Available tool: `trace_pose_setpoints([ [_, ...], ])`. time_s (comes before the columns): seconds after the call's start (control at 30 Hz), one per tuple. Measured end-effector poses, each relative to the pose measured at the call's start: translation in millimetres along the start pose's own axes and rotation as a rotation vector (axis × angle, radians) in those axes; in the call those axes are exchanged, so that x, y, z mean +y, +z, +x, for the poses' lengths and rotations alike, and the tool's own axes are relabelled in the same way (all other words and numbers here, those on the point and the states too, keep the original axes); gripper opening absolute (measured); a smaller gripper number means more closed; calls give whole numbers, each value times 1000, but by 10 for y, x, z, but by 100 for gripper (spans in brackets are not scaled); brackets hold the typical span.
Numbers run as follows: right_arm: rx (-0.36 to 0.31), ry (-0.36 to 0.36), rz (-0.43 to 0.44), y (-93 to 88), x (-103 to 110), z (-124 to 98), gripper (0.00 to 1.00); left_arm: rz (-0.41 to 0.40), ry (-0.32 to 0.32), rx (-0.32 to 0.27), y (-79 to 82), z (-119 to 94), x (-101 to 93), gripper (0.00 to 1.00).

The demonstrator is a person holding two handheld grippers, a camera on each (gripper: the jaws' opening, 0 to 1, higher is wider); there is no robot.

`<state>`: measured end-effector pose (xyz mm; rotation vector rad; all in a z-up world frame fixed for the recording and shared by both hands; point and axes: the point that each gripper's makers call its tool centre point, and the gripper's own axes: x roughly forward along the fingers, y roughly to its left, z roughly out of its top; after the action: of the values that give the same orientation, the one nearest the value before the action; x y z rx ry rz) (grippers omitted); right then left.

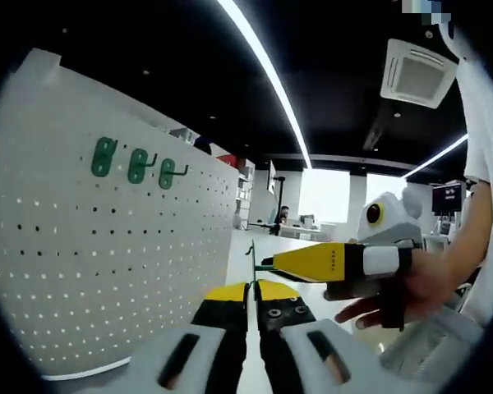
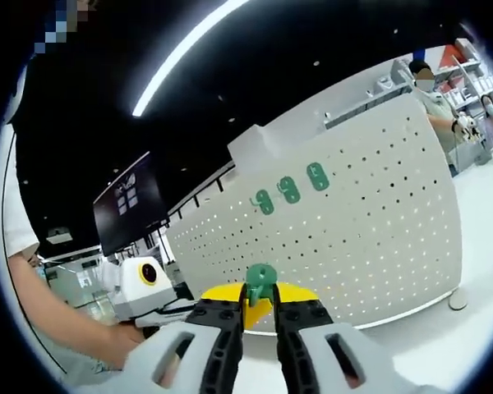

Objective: Insert the hook assembly into the mounting plate slot until the hook locks in place.

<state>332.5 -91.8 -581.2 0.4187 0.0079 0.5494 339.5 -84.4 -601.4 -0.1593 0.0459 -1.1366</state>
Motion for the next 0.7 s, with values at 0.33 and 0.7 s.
trace_pose_setpoints([
  [0.33,9,-6,-25,-36,21,23,4,-12,6,-12,7,0,-29,3],
  [0.7,10,-21,-9,-62,14,22,1,-17,24,-11,-17,-20,-33,3],
])
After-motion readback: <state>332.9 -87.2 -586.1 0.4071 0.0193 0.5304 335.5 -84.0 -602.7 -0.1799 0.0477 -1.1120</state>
